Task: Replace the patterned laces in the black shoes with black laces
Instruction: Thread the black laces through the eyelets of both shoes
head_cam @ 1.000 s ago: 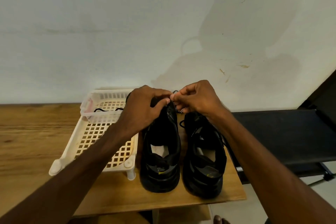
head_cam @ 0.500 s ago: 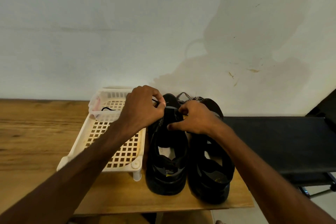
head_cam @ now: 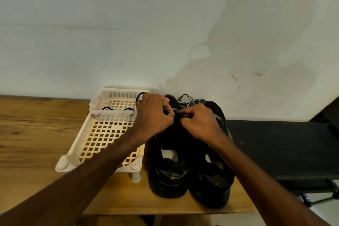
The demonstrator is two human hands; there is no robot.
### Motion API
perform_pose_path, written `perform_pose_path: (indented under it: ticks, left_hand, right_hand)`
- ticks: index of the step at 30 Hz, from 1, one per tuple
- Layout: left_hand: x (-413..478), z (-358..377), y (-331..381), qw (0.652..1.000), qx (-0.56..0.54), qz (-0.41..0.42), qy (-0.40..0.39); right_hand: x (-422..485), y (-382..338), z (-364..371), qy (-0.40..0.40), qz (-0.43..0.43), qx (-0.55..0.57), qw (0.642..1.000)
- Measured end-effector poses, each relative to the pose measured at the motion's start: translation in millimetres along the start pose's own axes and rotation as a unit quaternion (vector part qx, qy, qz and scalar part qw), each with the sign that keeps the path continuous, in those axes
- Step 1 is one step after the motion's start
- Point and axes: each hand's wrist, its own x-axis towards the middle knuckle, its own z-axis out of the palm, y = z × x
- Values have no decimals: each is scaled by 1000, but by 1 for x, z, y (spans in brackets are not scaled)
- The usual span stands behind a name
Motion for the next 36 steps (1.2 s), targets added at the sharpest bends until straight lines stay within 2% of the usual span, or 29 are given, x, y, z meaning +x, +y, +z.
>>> perform_pose_path:
  ticks: [15, 26, 31, 36]
  left_hand:
    - [-1, 12, 7, 997, 61, -38, -12]
    - [-3, 21, 8, 999, 14, -50, 13]
    - [-5, 23, 8, 998, -3, -67, 16]
    - [-5, 25, 7, 998, 1, -64, 9]
  right_hand:
    - [-1, 0, -5, -15, 15, 41, 999]
    - [0, 1, -8, -27, 4, 26, 999]
    - [2, 1, -11, -62, 4, 11, 998]
    - [17, 9, -8, -35, 43, 76, 996]
